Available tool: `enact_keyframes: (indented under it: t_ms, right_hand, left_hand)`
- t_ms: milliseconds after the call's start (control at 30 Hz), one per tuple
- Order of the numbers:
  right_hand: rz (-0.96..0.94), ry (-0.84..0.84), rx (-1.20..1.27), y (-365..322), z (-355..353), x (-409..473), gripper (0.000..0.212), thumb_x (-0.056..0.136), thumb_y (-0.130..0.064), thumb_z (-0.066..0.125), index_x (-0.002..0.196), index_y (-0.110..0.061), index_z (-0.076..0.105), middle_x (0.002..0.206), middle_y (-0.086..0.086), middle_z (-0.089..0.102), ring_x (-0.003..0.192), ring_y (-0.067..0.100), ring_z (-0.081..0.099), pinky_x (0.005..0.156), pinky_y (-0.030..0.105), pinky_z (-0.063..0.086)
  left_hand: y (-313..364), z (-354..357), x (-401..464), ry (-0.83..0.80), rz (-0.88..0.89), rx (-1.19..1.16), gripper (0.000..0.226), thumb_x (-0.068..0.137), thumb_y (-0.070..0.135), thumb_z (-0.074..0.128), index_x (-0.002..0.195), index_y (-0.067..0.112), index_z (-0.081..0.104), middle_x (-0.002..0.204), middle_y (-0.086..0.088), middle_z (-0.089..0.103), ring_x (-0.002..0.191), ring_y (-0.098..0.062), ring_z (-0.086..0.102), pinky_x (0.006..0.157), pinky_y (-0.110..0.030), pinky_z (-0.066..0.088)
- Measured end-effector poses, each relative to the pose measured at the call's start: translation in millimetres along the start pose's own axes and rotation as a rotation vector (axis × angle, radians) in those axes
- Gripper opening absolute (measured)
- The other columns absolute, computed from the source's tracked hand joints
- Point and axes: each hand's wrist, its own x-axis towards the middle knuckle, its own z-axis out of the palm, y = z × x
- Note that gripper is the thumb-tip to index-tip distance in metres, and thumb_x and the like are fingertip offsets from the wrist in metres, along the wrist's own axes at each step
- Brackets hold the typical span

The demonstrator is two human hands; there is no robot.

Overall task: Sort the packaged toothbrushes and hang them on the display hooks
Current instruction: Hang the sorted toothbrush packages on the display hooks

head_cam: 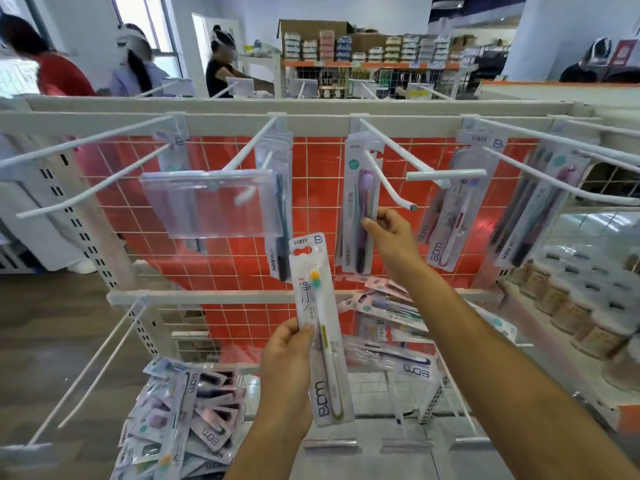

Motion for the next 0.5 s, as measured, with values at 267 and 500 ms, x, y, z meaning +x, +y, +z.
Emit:
enact_keyframes:
  t_ms: [267, 500]
  right_hand:
    - [0.092, 0.055, -0.085, 13.3, 2.5, 4.9, 0.02, 0.092, -0.023, 0.06, 0.106, -0.008, 0.056, 0.101, 0.003, 0.063, 0.093, 0.015, 0.061, 0.074, 0.021, 0.05]
    - [0.206, 0.076, -0.073, 38.8, -0.8, -72.3, 0.016, 0.095, -0.025, 0.054, 0.103, -0.013, 0.06, 0.102, 0.005, 0.064, 0.097, 0.023, 0.062, 0.081, 0.032, 0.053]
  left_hand:
    - [3.1, -4.6, -3.7, -0.019, 0.008, -0.002, 0.013, 0.095, 0.013, 0.054, 0.093, 0.01, 0.067, 0.096, -0.021, 0.07, 0.093, -0.042, 0.065, 0.082, -0.06, 0.053]
    - [0.0, -4.2, -1.6, -0.019, 0.017, 0.015, 0.014, 0.095, 0.013, 0.054, 0.093, 0.012, 0.068, 0.098, -0.019, 0.071, 0.099, -0.041, 0.065, 0.089, -0.056, 0.052]
